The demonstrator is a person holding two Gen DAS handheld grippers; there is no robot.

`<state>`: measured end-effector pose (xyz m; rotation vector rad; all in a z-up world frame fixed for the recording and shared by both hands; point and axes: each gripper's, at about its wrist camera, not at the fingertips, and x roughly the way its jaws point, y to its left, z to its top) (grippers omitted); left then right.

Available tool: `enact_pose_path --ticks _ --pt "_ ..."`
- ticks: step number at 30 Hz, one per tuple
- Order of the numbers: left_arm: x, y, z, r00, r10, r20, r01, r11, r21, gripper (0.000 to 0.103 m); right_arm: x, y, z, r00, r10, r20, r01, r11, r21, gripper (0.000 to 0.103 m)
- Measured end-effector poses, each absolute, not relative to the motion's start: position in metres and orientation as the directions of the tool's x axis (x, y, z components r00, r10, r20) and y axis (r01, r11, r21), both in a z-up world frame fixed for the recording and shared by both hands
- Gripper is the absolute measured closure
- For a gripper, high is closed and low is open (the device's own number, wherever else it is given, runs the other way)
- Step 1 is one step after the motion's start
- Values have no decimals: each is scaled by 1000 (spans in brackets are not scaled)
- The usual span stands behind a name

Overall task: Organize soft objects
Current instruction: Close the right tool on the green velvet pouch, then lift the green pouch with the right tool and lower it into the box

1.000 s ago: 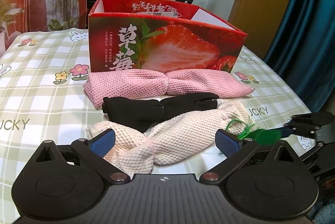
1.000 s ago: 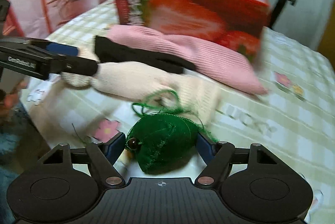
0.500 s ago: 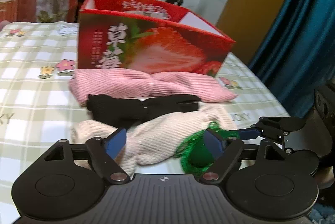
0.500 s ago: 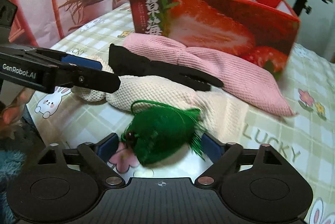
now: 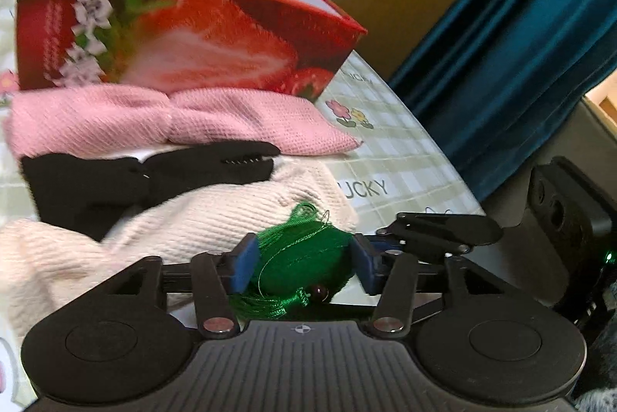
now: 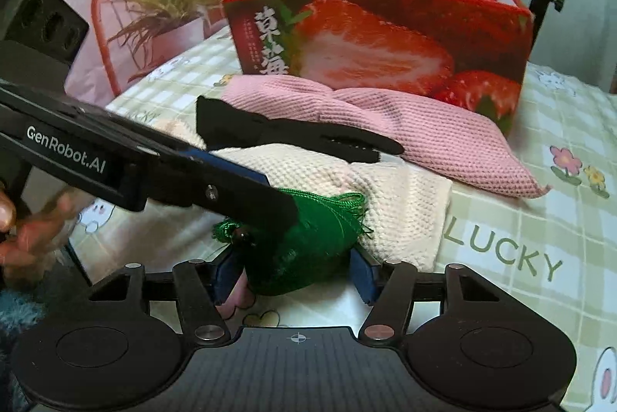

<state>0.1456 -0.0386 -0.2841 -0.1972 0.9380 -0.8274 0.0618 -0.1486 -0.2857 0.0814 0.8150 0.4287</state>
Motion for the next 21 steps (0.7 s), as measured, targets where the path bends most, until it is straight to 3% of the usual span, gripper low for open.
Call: enact_pose_path --ticks 6,21 --pt "147 -40 -286 322 -734 -598 548 659 -515 47 61 -149 -282 634 394 -666 -314 918 243 49" --pt "152 -34 -206 450 -781 -434 621 623 -477 47 63 -158 -218 808 360 -466 -337 932 134 49"
